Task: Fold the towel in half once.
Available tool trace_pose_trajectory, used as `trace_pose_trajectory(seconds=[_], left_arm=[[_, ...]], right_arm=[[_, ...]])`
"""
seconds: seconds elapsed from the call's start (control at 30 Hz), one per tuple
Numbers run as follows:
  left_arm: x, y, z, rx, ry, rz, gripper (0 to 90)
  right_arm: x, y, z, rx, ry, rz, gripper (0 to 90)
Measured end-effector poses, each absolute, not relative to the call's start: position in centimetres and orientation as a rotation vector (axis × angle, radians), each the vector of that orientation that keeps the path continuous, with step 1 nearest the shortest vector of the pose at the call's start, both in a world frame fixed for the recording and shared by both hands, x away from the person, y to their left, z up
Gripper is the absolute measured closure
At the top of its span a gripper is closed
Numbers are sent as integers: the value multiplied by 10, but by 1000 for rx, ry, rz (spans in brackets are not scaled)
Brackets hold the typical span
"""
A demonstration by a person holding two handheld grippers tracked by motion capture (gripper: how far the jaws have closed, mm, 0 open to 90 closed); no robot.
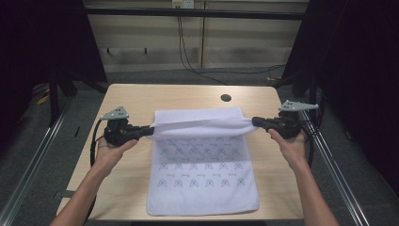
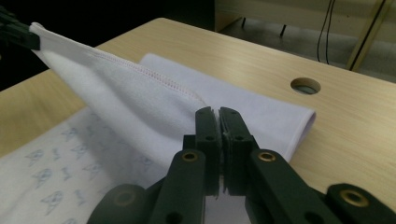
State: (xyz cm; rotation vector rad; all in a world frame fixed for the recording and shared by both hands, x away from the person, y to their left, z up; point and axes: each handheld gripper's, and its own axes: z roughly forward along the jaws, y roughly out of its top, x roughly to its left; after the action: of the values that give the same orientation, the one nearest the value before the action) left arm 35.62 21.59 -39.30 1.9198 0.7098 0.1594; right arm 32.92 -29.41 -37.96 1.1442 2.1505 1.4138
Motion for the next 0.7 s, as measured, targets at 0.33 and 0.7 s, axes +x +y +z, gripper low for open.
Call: trace_pose_trajectory(seconds=[0.33, 0.7], left_arm=[[307, 227, -360, 1854, 621, 230, 867], [274, 226, -444, 2007, 678, 80, 857]], right_arm=[[279, -290, -344, 997, 2147, 1460, 873], [236, -283, -419, 1025, 2395, 1326, 871]])
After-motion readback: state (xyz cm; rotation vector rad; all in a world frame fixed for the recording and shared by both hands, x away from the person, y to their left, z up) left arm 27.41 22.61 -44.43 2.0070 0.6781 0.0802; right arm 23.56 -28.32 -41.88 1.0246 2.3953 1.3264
